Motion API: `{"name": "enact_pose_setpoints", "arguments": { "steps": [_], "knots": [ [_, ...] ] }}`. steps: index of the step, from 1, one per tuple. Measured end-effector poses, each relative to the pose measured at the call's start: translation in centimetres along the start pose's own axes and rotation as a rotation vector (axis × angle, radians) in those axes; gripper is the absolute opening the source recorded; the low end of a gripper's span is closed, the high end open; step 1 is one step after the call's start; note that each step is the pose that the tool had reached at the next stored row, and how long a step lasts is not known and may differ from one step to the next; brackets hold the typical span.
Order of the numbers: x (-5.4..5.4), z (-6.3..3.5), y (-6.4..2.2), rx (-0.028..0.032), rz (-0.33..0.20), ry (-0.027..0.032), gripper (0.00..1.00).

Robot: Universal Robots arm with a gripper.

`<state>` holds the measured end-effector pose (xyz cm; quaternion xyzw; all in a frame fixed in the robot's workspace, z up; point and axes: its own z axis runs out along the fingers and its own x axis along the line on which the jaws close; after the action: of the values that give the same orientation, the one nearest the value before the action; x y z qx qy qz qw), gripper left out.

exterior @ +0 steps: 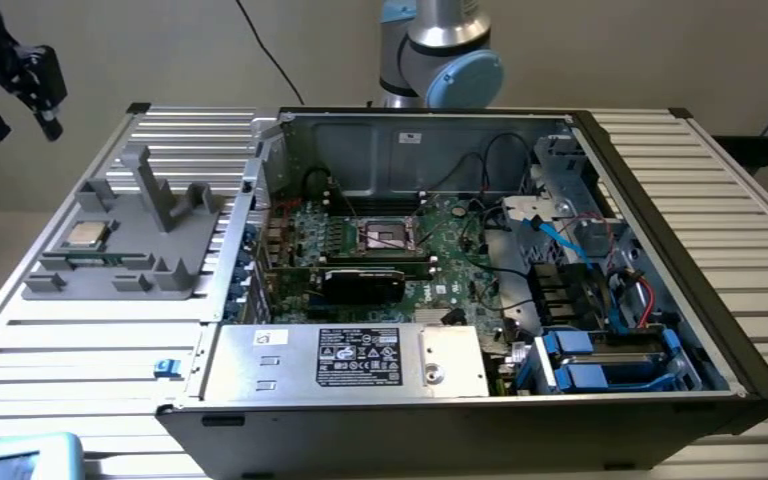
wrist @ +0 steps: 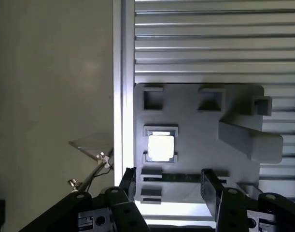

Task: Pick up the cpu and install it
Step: 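Pick up the cpu and move it towards the insertion slot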

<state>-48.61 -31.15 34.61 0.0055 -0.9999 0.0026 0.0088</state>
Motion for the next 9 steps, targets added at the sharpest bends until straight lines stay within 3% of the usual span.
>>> {"name": "enact_pose_setpoints", "arguments": {
  "steps": [3, 4, 9],
  "knots": [
    [0.0, 0.12, 0.01, 0.0282, -0.012, 0.0008, 0.66],
    [0.0, 0.2, 0.03, 0.0347, -0.014, 0.0009, 0.66],
    [0.0, 0.32, 0.02, 0.035, -0.015, 0.001, 0.66]
  ]
}}
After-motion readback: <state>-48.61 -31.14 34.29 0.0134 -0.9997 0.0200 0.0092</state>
